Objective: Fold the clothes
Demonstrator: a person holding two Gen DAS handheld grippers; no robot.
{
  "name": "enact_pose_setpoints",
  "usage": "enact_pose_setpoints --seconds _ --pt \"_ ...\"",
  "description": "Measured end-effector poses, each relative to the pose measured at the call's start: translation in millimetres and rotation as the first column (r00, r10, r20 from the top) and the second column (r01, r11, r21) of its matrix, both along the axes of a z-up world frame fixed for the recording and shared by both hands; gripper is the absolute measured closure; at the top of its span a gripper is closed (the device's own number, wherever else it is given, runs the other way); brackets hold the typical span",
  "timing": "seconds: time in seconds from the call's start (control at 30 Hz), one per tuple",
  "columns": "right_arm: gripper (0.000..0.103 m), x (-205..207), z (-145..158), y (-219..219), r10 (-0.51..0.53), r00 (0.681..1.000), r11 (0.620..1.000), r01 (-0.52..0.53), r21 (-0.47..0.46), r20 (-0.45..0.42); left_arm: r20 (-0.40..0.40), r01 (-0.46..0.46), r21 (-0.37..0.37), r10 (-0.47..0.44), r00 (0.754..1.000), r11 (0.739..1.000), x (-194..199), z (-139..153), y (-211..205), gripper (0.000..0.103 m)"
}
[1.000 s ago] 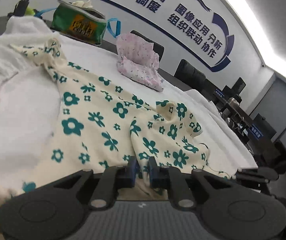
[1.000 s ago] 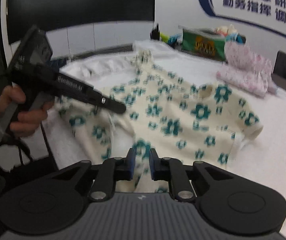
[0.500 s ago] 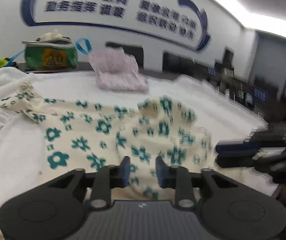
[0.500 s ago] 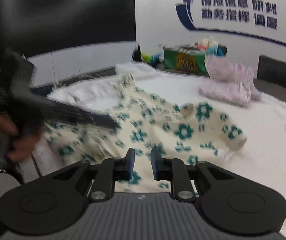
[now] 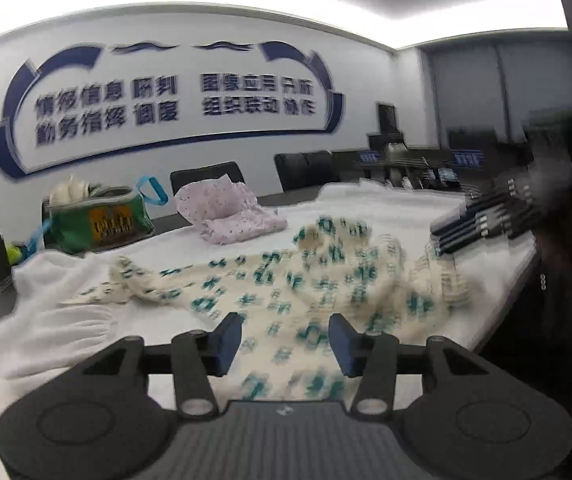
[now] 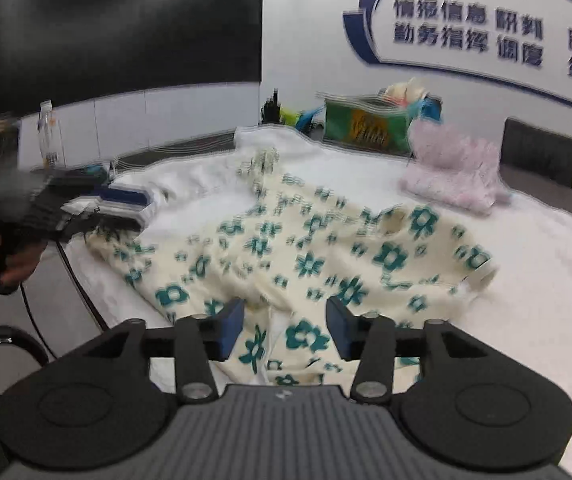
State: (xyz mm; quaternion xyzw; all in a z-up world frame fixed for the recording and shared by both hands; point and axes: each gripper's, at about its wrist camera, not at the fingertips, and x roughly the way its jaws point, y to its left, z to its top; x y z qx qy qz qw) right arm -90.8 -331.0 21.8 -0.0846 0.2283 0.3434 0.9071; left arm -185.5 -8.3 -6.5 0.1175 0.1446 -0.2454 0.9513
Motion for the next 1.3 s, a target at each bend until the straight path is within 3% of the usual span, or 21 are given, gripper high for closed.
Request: enact_pose_setpoints --seconds 0.2,0.37,0.7,1.3 --pt "0.054 -10 8 9 -0.029 1.000 1.000 0.029 0.003 0.004 -0.046 -0.044 0.031 0.046 0.998 0.999 5 -17 34 0.056" --pt "0.053 -10 1 37 -0.004 1.000 0.999 0.004 -0.052 -0.010 -0.069 -0.022 0.021 0.024 0.997 1.000 13 -20 50 0.055" --pt "0.053 -9 -3 52 -0.015 0.999 0.996 0.013 -0.091 -0.031 -0.072 -0.016 0.004 0.016 0.997 1.000 16 -23 56 0.054" --pt "0.050 -2 -11 50 -0.020 0.999 0.997 0.017 -0.077 -0.042 -0.113 0.121 -0.038 -0.125 0.986 0.992 5 -12 58 0.053"
